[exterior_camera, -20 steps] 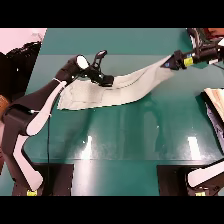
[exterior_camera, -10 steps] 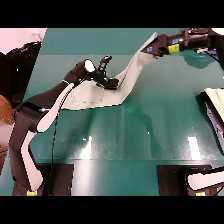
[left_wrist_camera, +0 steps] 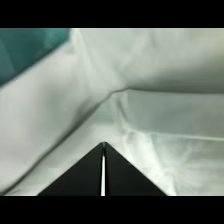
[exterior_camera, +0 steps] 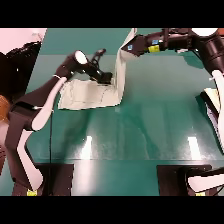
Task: Fold the shirts.
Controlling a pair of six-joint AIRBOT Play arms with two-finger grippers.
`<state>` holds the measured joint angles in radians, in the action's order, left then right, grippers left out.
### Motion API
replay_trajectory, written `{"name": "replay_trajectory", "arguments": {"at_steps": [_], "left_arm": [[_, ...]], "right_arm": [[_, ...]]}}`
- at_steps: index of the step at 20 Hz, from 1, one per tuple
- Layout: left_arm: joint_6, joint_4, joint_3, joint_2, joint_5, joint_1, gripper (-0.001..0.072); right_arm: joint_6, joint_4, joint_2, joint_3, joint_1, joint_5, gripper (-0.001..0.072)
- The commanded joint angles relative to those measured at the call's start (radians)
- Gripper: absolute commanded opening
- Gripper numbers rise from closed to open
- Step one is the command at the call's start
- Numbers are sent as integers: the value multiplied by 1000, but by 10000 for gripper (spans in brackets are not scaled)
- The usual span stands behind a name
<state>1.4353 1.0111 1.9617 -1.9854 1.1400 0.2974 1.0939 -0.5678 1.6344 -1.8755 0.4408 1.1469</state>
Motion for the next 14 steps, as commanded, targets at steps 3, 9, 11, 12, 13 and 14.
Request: {"name": "replay_trajectory", "arguments": {"at_steps": [3, 9, 11, 12, 13, 14], "left_arm": [[-3, 57, 69, 166, 77, -209, 26], [-2, 58, 69, 338, 119, -404, 27], [-3, 59, 69, 360, 152, -424, 27], [-3, 58, 69, 368, 167, -430, 27], [-3, 60, 69, 372, 178, -430, 26], [-3, 59, 69, 375, 183, -430, 27]], "right_arm": [[-92, 43, 64, -1, 120, -105, 18], [-383, 282, 365, -167, 363, -383, 61], [-386, 289, 476, -287, 431, -429, 362], [-386, 288, 488, -285, 449, -471, 460], [-387, 288, 474, -249, 455, -498, 490], [-388, 283, 438, -189, 443, -493, 489]]}}
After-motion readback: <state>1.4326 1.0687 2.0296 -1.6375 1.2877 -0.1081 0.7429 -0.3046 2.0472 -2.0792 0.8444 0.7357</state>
